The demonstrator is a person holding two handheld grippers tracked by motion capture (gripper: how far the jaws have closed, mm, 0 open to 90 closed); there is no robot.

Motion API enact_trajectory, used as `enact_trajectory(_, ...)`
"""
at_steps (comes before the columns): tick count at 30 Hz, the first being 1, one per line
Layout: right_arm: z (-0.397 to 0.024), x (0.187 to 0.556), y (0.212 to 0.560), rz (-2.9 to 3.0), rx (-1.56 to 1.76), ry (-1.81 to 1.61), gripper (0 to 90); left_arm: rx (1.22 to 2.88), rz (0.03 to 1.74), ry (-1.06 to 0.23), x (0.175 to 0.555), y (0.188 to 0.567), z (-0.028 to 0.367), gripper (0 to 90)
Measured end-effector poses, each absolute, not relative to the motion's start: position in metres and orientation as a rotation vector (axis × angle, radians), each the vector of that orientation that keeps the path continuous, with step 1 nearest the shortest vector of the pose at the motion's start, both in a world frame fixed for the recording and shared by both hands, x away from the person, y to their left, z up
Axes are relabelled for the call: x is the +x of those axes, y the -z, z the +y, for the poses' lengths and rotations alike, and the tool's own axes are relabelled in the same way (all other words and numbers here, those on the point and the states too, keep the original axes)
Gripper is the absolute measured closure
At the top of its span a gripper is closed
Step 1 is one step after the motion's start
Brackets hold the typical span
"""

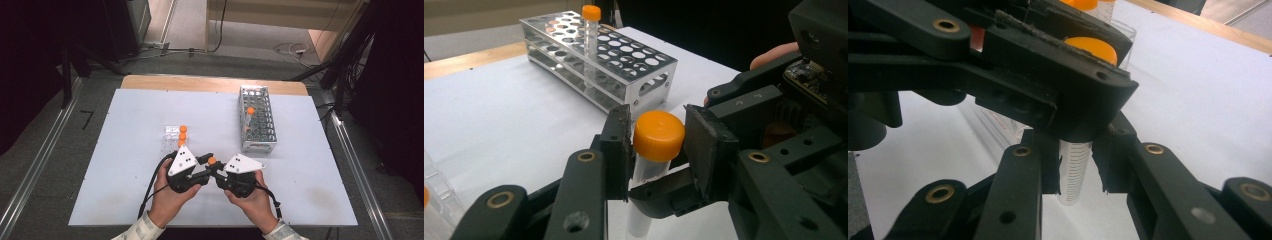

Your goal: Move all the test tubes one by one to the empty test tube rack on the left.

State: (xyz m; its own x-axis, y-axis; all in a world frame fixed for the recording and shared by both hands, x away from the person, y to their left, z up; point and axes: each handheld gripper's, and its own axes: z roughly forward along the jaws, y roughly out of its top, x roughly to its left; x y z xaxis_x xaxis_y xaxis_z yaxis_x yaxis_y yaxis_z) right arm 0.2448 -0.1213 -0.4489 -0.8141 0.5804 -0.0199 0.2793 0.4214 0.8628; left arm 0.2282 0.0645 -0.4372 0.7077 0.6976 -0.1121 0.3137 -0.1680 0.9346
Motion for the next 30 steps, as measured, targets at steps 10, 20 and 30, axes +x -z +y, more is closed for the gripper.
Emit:
enact_trajectory(10,-0.1217,0.2447,0.4494,2.369,0.753,-1.351,71.9,1.764,0.811,-0.415,0.2283,0.4379,0.0653,69.8)
enact_trajectory(20,-0.1231,0.2446,0.4491,2.377,0.770,-1.386,67.3,1.763,0.812,-0.412,0.2271,0.4371,0.0658,70.5)
enact_trajectory(30,-0.1254,0.2465,0.4523,2.400,0.818,-1.412,44.7,1.761,0.822,-0.416,0.2273,0.4371,0.0672,70.5)
